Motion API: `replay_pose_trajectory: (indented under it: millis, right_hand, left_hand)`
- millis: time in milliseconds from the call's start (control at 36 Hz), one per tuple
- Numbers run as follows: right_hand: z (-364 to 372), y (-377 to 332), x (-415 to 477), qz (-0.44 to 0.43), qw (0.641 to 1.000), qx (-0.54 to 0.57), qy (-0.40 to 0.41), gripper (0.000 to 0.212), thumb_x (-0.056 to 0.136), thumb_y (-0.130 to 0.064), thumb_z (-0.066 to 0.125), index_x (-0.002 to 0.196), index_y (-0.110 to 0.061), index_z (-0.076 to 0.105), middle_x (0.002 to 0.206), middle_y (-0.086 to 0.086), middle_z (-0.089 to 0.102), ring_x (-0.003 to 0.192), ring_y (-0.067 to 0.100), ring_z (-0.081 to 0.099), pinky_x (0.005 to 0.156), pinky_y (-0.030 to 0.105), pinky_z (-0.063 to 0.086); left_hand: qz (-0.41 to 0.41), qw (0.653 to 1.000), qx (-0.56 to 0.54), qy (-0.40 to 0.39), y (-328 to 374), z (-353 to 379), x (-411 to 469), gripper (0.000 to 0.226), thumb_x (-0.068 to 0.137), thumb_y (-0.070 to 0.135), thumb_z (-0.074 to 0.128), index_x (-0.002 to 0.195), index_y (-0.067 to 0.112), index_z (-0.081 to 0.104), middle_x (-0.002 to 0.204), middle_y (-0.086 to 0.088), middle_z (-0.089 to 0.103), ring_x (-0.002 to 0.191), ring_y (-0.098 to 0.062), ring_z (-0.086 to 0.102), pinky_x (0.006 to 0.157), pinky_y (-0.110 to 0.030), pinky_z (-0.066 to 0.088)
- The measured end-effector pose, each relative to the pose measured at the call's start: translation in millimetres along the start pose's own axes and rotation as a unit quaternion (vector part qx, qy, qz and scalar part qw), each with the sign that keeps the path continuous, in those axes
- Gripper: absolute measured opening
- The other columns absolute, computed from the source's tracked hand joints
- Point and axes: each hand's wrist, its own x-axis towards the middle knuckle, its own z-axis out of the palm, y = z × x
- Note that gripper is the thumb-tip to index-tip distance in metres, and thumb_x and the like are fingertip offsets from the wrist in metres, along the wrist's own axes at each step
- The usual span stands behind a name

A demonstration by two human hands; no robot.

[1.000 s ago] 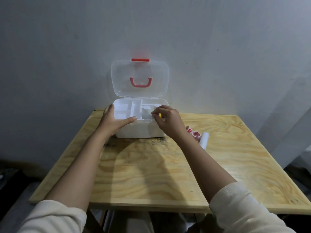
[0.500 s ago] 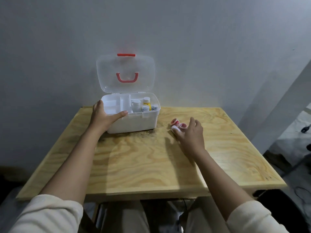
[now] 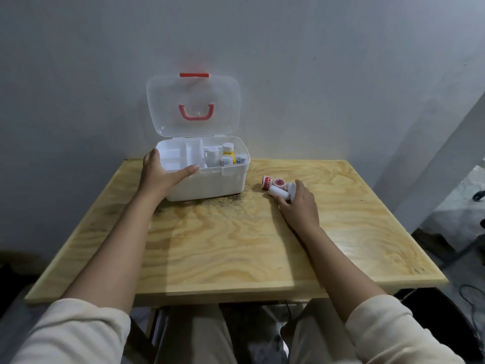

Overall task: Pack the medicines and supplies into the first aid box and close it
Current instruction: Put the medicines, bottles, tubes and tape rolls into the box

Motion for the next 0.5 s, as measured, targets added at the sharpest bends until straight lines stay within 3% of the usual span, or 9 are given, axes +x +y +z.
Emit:
replay_pose_trajectory:
  millis: [83,194,333,500]
  right_hand:
    - [-1.6,1.3,2.5,-0.002,1.000,-0.005,-0.014,0.068,0.080,-0.046,0.062,0.132,-0.010,0.039,0.122,0.012,0.056,0.113,0.033,0.050,0.086,0.042,0.045]
    - [-0.3,-3.0,0.7,-0.021,1.000,-0.018,-0.003,0.061,0.082,-0.047,0.060,0.132,-0.017,0.042,0.130,0.007,0.054,0.118,0.030,0.050,0.090,0.041,0.044]
    - [2.3,-4.0,-2.2,-0.058,0.998,-0.018,0.023,0.034,0.084,-0.042,0.060,0.110,-0.019,0.058,0.110,0.005,0.061,0.100,0.028,0.057,0.076,0.037,0.046]
    - [3.8,-0.8,-4.1,-0.069,0.997,-0.017,0.024,0.023,0.083,-0.035,0.060,0.095,-0.015,0.063,0.108,0.004,0.062,0.100,0.026,0.056,0.069,0.028,0.039]
  left_hand:
    - [0.007,1.000,0.005,0.007,1.3,2.5,0.2,0.116,0.049,0.071,0.077,0.143,0.015,0.037,0.148,-0.004,0.036,0.134,-0.024,0.038,0.109,-0.042,0.038]
    - [0.014,1.000,0.011,0.012,-1.8,5.0,4.5,0.104,0.058,0.060,0.081,0.141,0.014,0.039,0.147,-0.005,0.037,0.133,-0.023,0.039,0.104,-0.036,0.037]
    - [0.017,1.000,0.011,0.018,-3.2,6.9,5.6,0.094,0.066,0.052,0.082,0.141,0.014,0.040,0.148,-0.005,0.035,0.134,-0.022,0.037,0.099,-0.029,0.033]
    - [0.012,1.000,0.005,0.007,-0.3,1.6,1.5,0.118,0.041,0.077,0.070,0.140,0.017,0.042,0.146,-0.004,0.040,0.132,-0.022,0.041,0.108,-0.041,0.038]
